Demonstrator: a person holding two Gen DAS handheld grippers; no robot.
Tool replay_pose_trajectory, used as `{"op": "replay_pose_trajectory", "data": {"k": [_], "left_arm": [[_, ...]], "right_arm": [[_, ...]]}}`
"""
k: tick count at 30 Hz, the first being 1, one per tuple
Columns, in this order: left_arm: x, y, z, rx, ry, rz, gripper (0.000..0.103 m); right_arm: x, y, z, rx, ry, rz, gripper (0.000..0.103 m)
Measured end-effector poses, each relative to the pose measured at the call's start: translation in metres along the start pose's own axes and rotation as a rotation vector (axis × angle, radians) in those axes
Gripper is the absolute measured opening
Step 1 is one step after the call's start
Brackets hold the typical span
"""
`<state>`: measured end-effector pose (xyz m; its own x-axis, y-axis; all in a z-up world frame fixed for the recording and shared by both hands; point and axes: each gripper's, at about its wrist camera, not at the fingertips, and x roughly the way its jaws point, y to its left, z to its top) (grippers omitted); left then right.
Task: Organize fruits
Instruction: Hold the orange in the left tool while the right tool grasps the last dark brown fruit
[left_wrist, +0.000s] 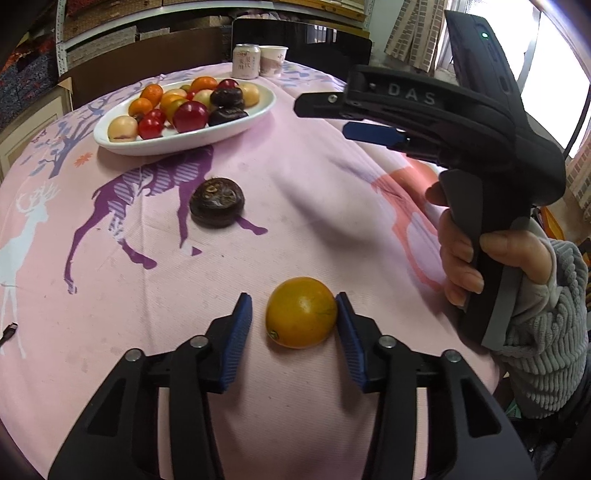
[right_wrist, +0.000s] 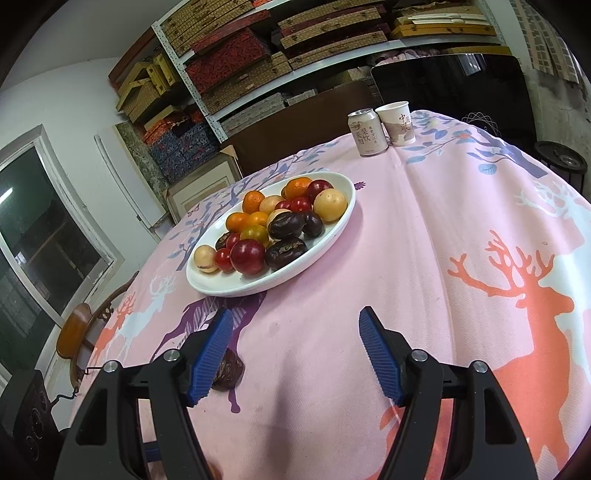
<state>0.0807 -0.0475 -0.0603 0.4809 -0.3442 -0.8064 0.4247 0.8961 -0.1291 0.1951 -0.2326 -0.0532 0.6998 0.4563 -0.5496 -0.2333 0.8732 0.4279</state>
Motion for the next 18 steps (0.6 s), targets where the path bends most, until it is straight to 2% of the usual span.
{"op": "replay_pose_trajectory", "data": {"k": [7,10,12,18], "left_arm": [[0.002,-0.001,-0.002,-0.011,0.018,-0.031,0.040],[0.004,-0.004,-0.002,-0.003,0.019,-0.023,0.040],[0.003,-0.003,-0.003,-0.006,0.015,-0.025,0.037],[-0.006,0.010,-0.002,-0.063,-0.027,0.023,0.036]], "right_arm": [[0.004,0.011,-0.005,-0.060,0.023,0.000,0.072],[0.006,0.018,-0.006,-0.094,0.033,0.011,0.072],[0.007,0.023,-0.008,-0.116,0.041,0.016,0.072],[0.012,0.033,-0.012,-0.159,0.079,0.017,0.072]]}}
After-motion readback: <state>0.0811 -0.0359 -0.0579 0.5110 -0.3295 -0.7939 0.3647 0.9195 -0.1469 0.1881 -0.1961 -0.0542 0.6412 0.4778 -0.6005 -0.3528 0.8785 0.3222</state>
